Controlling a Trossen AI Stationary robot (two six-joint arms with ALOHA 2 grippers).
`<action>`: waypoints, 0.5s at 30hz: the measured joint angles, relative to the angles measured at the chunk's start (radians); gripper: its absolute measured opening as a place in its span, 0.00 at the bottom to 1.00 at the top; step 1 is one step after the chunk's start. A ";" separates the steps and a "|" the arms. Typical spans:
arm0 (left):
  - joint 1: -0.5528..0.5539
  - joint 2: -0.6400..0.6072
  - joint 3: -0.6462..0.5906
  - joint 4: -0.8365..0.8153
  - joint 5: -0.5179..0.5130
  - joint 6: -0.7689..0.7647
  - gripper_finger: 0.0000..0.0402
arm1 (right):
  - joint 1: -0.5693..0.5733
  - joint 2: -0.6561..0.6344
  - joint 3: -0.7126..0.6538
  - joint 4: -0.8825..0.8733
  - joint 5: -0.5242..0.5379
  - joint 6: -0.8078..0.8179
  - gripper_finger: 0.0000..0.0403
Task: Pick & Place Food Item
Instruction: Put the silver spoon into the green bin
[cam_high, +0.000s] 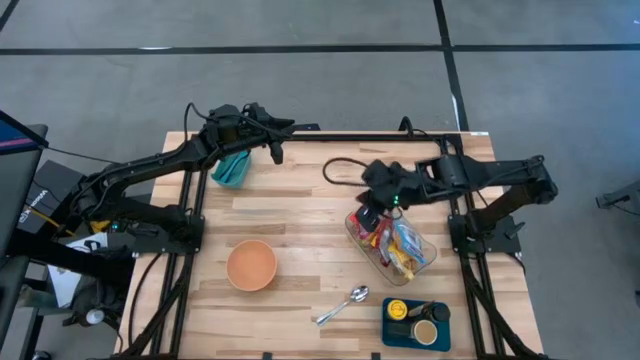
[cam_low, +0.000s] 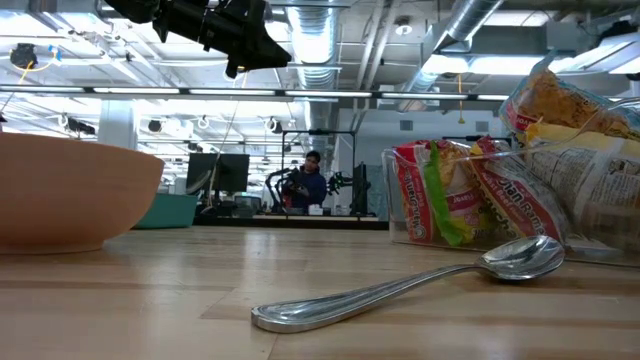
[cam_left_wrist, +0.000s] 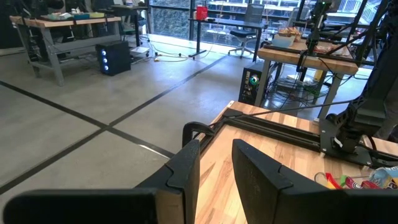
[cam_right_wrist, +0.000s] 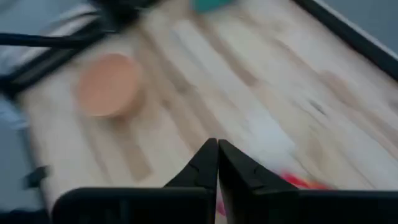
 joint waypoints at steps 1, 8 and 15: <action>0.000 0.000 0.000 0.000 0.000 0.000 0.22 | -0.012 0.000 0.000 0.037 -0.046 -0.042 0.02; 0.000 0.000 0.000 0.000 0.000 0.000 0.22 | -0.087 0.000 0.000 0.124 -0.376 -0.306 0.01; 0.000 0.000 0.000 0.000 0.000 0.000 0.22 | -0.138 0.000 0.000 -0.004 -0.557 -0.509 0.00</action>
